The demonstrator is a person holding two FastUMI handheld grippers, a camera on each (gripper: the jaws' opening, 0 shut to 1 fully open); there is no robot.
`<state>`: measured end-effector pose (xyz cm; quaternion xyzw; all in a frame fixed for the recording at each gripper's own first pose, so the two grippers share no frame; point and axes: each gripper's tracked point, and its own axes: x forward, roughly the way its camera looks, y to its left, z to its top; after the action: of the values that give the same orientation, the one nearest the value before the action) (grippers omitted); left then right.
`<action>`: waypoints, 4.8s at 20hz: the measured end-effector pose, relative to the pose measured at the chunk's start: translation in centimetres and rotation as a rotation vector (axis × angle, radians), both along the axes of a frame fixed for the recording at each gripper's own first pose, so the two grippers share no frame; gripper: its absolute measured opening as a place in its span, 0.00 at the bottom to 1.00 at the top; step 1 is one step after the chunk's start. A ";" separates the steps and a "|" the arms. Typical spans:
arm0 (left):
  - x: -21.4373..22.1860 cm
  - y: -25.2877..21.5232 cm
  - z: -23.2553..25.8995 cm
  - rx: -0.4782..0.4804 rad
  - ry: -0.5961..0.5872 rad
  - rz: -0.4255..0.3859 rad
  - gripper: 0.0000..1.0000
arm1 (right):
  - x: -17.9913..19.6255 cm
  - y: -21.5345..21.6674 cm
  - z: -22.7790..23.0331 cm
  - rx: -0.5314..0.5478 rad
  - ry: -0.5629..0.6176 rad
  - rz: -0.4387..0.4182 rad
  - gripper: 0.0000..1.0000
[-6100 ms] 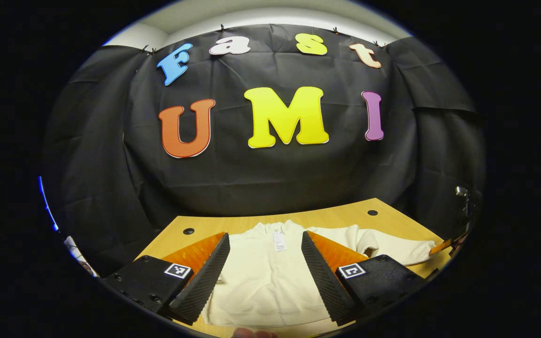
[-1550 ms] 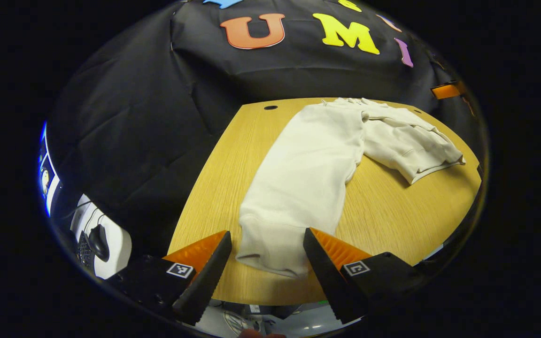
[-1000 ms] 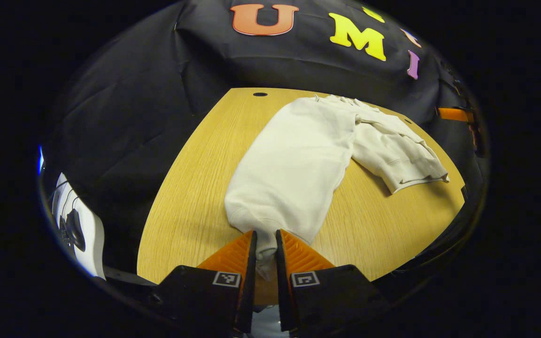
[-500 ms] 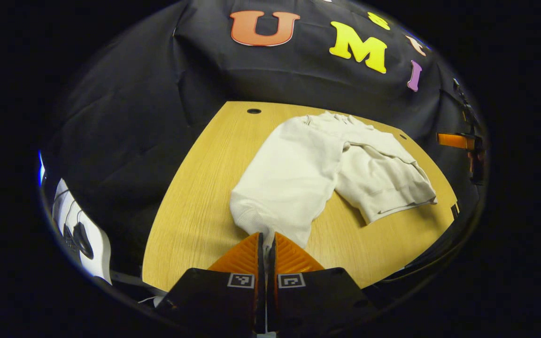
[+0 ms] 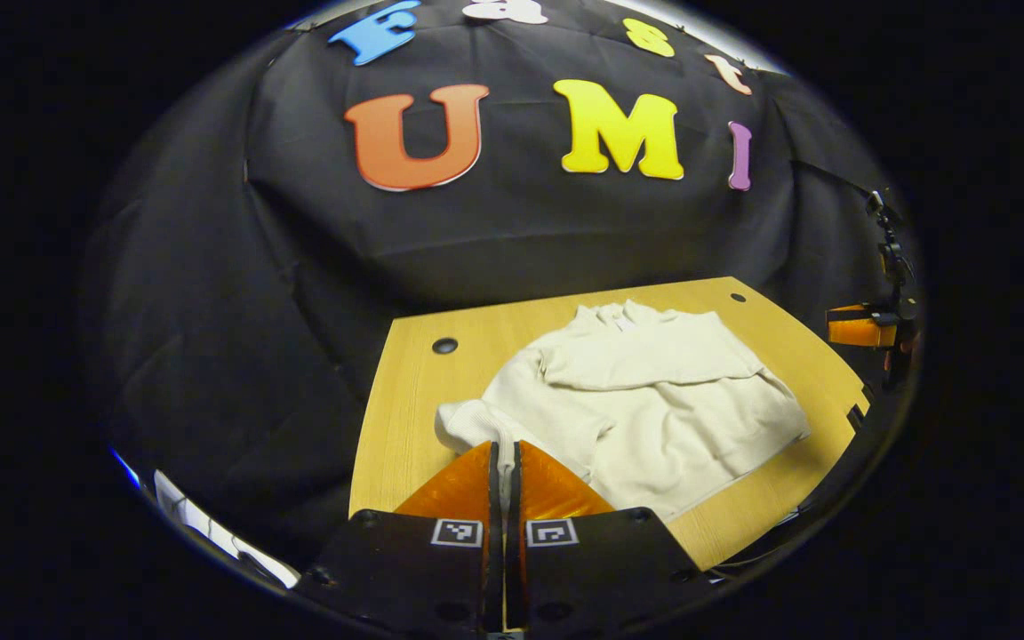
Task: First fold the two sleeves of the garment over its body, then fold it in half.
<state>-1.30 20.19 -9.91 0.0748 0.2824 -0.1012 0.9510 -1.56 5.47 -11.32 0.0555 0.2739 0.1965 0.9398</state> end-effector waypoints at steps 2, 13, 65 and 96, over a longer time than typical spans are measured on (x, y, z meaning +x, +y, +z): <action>3.0 -2.6 2.5 0.009 -0.032 -0.066 0.04 | 0.1 -2.1 0.3 0.013 -0.007 -0.046 0.70; 11.3 -14.1 5.5 -0.041 -0.050 -0.277 0.03 | -1.0 -10.0 -0.4 0.049 0.031 -0.234 0.71; 3.9 -21.0 -2.4 -0.105 -0.083 -0.007 1.00 | 0.3 -9.0 -2.2 -0.104 0.081 -0.212 0.80; -9.5 -14.2 -22.4 -0.368 0.626 0.262 1.00 | -7.0 -8.0 -21.2 -0.282 0.661 -0.245 0.84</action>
<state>-10.81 6.00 -32.35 -0.1685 0.5433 -0.0459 0.8212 -8.52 -2.48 -32.48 0.0182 0.5780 0.0144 0.8157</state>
